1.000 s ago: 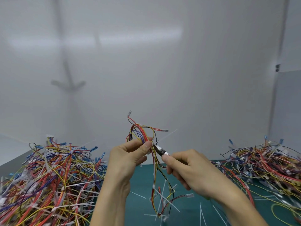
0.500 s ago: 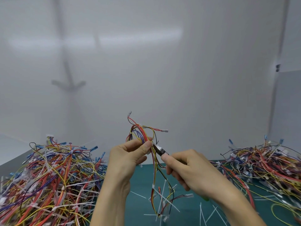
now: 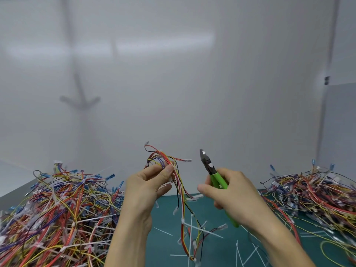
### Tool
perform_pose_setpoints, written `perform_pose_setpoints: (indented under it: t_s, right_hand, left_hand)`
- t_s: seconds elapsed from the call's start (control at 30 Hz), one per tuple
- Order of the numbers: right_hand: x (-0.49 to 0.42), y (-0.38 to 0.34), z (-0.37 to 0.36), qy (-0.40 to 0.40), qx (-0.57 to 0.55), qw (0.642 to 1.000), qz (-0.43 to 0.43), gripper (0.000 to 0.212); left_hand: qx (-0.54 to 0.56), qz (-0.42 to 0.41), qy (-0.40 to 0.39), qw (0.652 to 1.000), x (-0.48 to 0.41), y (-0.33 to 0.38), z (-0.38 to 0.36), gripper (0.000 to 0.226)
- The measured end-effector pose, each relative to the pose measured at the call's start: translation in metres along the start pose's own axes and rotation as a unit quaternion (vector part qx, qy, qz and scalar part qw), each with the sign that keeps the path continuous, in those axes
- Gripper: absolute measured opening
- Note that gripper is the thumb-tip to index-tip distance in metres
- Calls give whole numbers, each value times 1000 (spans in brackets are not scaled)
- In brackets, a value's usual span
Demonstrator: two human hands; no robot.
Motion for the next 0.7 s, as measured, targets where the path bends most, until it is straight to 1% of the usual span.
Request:
perform_pose_setpoints:
  t_s: [0.1, 0.3, 0.4, 0.5, 0.6, 0.7]
  right_hand:
    - [2, -4, -1, -9, -5, 1000, -2, 15]
    - [7, -17, -8, -30, -66, 997, 28, 15]
    - [8, -22, -10, -20, -105, 994, 32, 15]
    - [7, -22, -9, 21, -99, 994, 30, 20]
    - [5, -17, -7, 60, -87, 994, 20, 19]
    - [3, -12, -2, 86, -105, 991, 8, 18]
  left_hand:
    - [2, 1, -14, 1000, 1, -1, -3, 42]
    - [-29, -13, -44, 999, 5, -1, -7, 22]
    - [-55, -26, -74, 995, 10, 0, -13, 8]
    - [-83, -46, -93, 991, 14, 1, -18, 12]
    - [-111, -82, -108, 985, 18, 4, -23, 14]
    - [-125, -104, -114, 980, 19, 5, -25, 23]
Point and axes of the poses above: each hand's wrist, its own x-axis away from the middle knuckle, its own z-axis out of the back of the hand, y = z × x, the point moved 7 cm from there along -x, towards the middle knuckle, and after that the axes turned 14 degrees about y, right-handed, at the moved point
